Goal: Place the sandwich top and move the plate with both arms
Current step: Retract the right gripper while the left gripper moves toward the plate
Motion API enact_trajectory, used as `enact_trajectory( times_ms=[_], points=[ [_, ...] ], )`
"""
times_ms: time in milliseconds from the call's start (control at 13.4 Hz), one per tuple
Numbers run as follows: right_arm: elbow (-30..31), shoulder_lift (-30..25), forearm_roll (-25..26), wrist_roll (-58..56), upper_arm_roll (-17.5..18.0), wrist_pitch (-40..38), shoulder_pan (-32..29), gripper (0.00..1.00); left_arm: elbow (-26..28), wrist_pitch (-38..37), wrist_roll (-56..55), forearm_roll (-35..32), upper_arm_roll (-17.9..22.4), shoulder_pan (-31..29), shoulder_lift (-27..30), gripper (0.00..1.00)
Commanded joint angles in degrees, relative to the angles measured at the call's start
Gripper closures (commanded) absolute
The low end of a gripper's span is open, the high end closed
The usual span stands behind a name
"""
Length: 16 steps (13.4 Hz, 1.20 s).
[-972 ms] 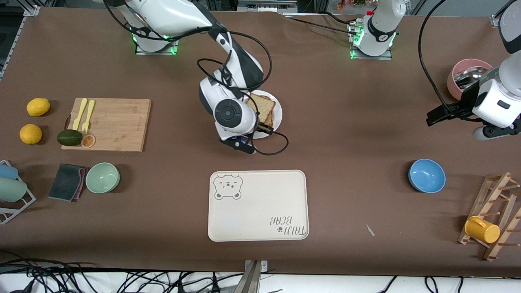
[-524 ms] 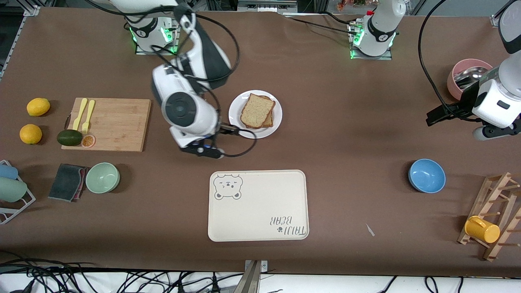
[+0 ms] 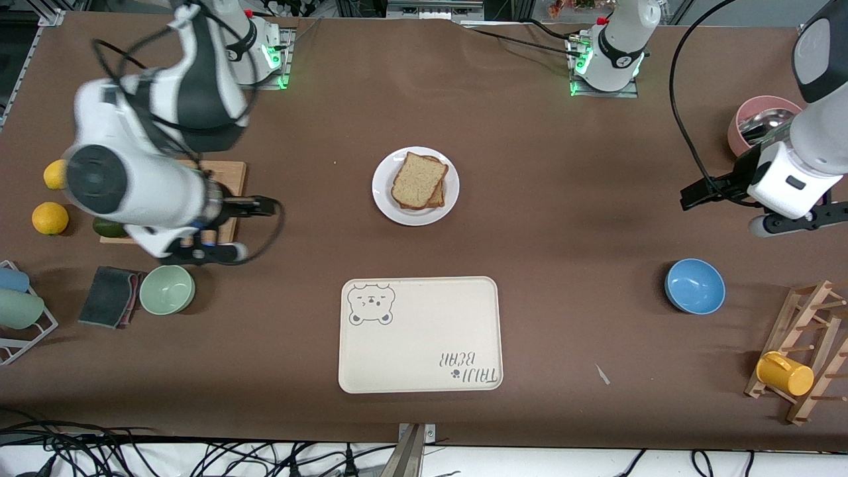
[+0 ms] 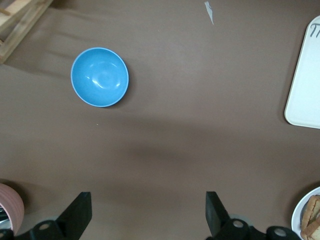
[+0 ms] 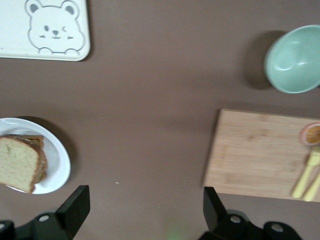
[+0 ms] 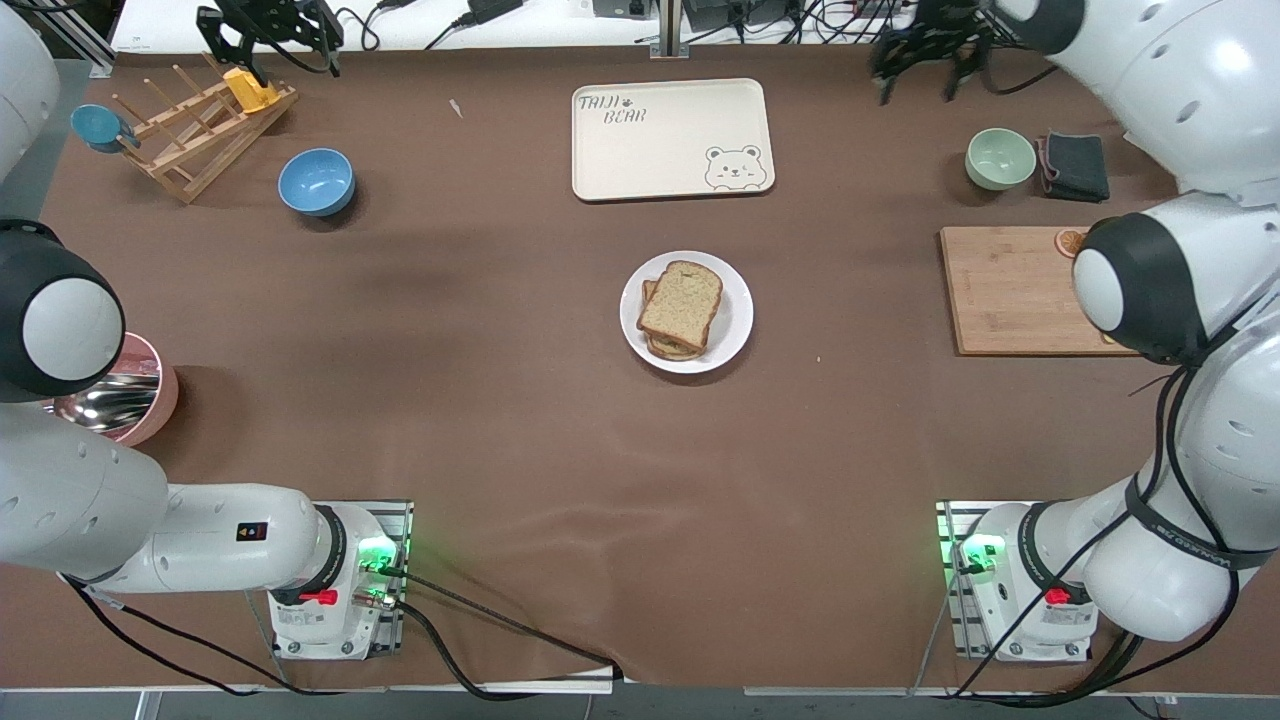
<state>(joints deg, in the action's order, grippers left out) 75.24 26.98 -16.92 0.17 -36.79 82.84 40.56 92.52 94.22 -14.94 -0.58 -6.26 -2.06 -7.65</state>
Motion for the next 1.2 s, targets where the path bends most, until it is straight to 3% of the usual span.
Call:
enact_trajectory(
  times_ms=[0,299,673,823,1122],
  points=[
    [1.0,-3.2,0.7,-8.0,-7.0,-3.0,0.6,0.0,4.6,2.9,-0.2,0.5,-1.4,0.3,1.3,0.0],
    [0.7,-6.5,2.7,-16.7,-16.1,-7.0,3.5,0.0,14.3,9.6,-0.5,0.5,-2.1,0.2,5.9,0.0],
    [0.5,-8.1,4.2,-16.2,-13.8,-4.2,-1.8,0.0,21.3,15.6,-1.4,2.2,-4.0,0.2,6.7,0.0],
    [0.7,-11.7,3.8,-16.4,-9.7,-2.2,-6.6,0.0,23.4,16.9,-1.3,5.1,-4.4,0.2,6.7,0.0],
    [1.7,-15.5,9.6,-16.1,5.0,-2.5,-17.7,0.0,28.2,20.8,-1.0,7.6,-5.2,0.0,6.9,0.0]
  ],
)
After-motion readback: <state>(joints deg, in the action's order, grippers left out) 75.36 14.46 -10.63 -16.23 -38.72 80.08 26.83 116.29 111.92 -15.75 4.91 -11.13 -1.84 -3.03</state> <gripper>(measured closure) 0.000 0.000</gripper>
